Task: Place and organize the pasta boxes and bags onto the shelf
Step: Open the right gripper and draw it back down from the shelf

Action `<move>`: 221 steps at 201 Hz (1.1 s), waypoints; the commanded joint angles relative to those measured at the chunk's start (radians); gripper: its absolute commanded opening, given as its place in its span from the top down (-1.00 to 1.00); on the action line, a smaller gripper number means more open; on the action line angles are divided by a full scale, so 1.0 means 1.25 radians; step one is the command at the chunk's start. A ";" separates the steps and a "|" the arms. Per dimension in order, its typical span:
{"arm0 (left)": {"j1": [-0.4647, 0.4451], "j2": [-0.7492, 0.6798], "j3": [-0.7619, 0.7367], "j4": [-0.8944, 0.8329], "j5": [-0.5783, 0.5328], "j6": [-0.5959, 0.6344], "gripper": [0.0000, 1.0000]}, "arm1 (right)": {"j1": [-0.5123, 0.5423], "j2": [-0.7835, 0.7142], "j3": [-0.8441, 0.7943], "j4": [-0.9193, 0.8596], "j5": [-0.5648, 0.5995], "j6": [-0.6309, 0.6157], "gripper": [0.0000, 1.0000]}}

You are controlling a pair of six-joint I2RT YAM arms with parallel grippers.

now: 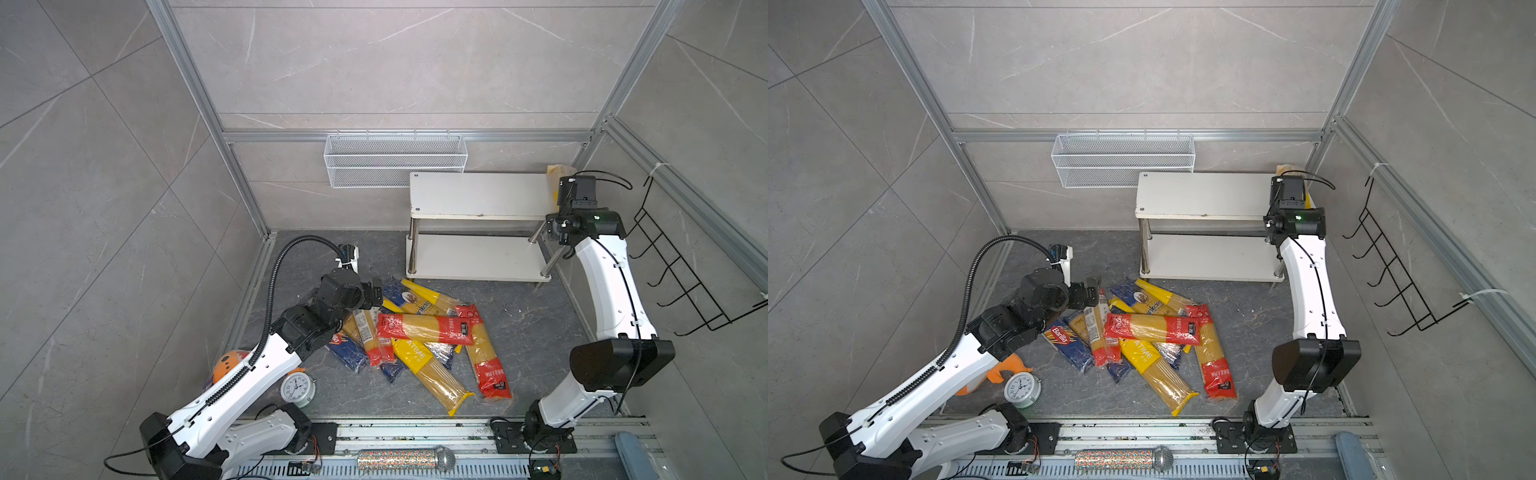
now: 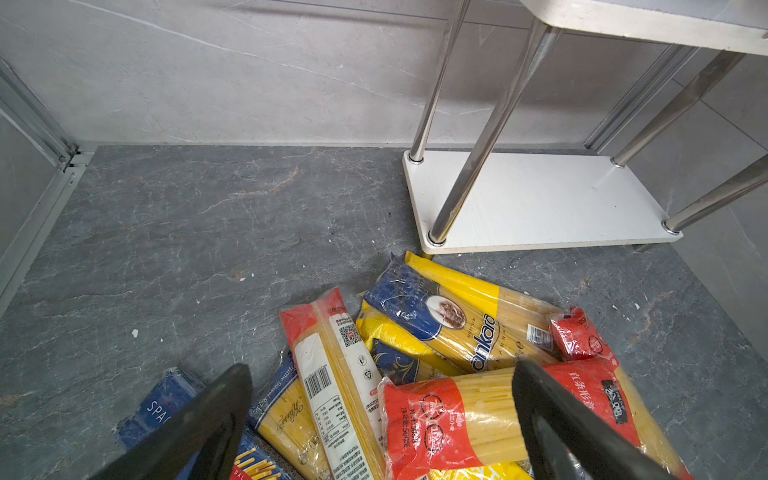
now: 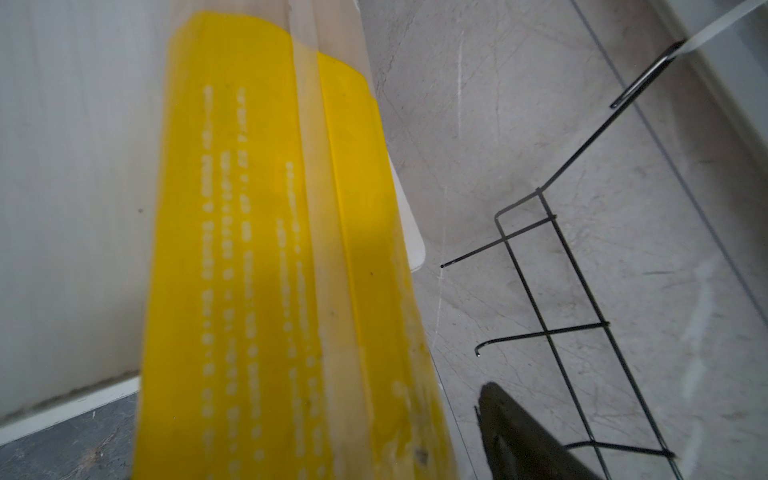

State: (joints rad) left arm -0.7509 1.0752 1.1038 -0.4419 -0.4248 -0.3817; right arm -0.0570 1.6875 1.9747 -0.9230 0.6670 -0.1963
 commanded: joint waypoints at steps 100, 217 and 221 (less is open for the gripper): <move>-0.012 0.007 0.022 0.014 -0.029 0.022 -1.00 | 0.002 -0.088 0.012 0.005 -0.083 0.035 -0.99; -0.014 -0.128 -0.125 0.033 -0.068 0.005 -1.00 | 0.234 -0.398 -0.333 -0.033 -0.219 0.277 -0.99; -0.013 -0.132 -0.130 0.032 -0.070 0.004 -1.00 | 0.240 -0.410 -0.349 -0.033 -0.225 0.283 -0.99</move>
State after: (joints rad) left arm -0.7643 0.9489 0.9653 -0.4332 -0.4774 -0.3779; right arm 0.2031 1.2377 1.6344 -0.9340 0.4400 0.0563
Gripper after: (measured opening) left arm 0.998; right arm 0.997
